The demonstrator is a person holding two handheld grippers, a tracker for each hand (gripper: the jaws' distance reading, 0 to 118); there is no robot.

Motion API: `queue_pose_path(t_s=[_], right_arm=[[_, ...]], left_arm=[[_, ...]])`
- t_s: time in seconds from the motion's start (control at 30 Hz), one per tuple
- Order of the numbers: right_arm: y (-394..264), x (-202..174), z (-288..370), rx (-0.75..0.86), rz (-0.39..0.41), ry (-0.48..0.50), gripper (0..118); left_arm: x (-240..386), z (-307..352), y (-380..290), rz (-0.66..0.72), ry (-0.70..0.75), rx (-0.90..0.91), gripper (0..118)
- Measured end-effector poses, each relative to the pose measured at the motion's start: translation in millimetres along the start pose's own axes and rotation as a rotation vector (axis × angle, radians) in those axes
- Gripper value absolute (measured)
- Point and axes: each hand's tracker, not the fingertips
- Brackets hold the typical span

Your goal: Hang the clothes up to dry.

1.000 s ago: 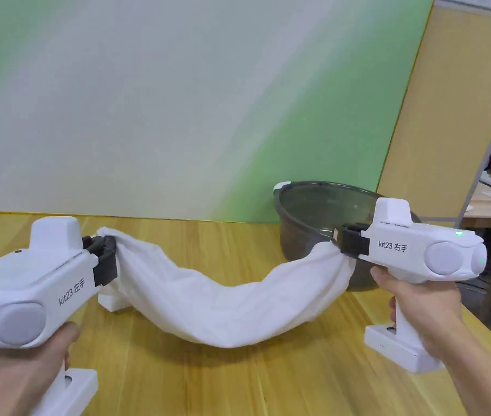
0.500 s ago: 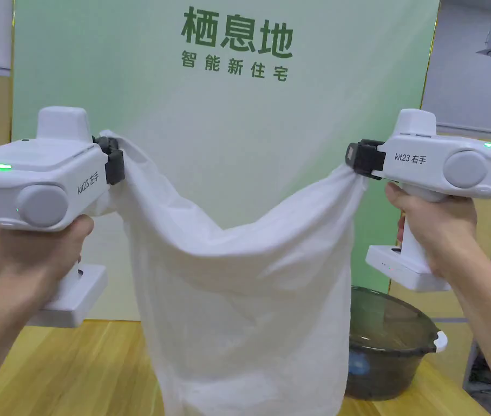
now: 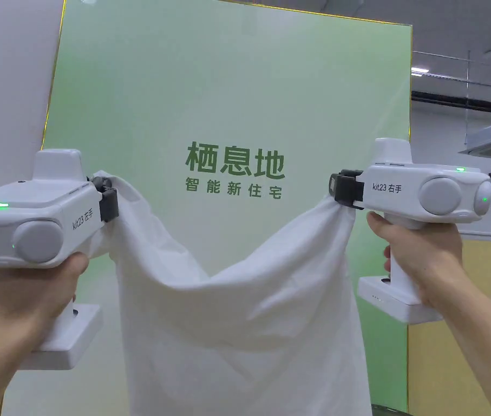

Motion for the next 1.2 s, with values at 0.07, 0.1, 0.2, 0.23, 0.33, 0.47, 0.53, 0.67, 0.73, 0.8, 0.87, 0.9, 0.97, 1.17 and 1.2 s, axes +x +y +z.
queue_pose_path(t_s=[0.07, 0.1, 0.2, 0.23, 0.33, 0.47, 0.53, 0.67, 0.73, 0.8, 0.87, 0.9, 0.97, 1.17, 1.2], right_arm=[[-7, -1, -13, -0.017, -0.032, -0.004, 11], [-11, -2, -18, -0.021, -0.032, 0.002, 11], [-24, -5, -40, -0.042, -0.024, 0.002, 11], [-26, -5, -51, -0.047, -0.026, 0.005, 11], [-27, -3, -87, -0.068, -0.053, -0.004, 11], [-21, 3, -144, -0.073, -0.039, -0.011, 11], [-20, 8, -174, -0.101, -0.066, 0.003, 11], [-24, 4, -222, -0.107, 0.000, -0.092, 11], [-33, 7, -245, -0.136, -0.052, -0.075, 11], [-44, 6, -268, -0.168, -0.033, -0.128, 11], [-57, 6, -286, -0.147, -0.024, -0.117, 11], [-64, 7, -294, -0.152, -0.044, -0.109, 11], [-77, 9, -308, -0.182, 0.001, -0.107, 11], [-132, 1, -345, -0.205, 0.037, -0.130, 11], [-140, 1, -348, -0.208, 0.037, -0.087, 11]], left_arm=[[-4, -3, -11, 0.049, 0.026, -0.021, 2], [-5, -6, -15, 0.045, 0.022, -0.030, 2], [-12, -24, -19, 0.062, 0.020, -0.065, 2], [-15, -33, -19, 0.064, 0.030, -0.068, 2], [-22, -65, -22, 0.085, 0.047, -0.094, 2], [-33, -118, -24, 0.017, 0.057, -0.075, 2], [-42, -144, -30, 0.057, 0.064, -0.081, 2], [-47, -192, -42, 0.028, 0.080, -0.096, 2], [-49, -214, -51, 0.010, 0.104, -0.126, 2], [-54, -234, -65, 0.005, 0.103, -0.145, 2], [-59, -253, -84, -0.005, 0.105, -0.144, 2], [-59, -260, -93, -0.078, 0.098, -0.133, 2], [-68, -277, -114, 0.020, 0.110, -0.185, 2], [-65, -288, -171, -0.047, 0.136, -0.214, 2], [-66, -288, -180, -0.020, 0.131, -0.205, 2]])
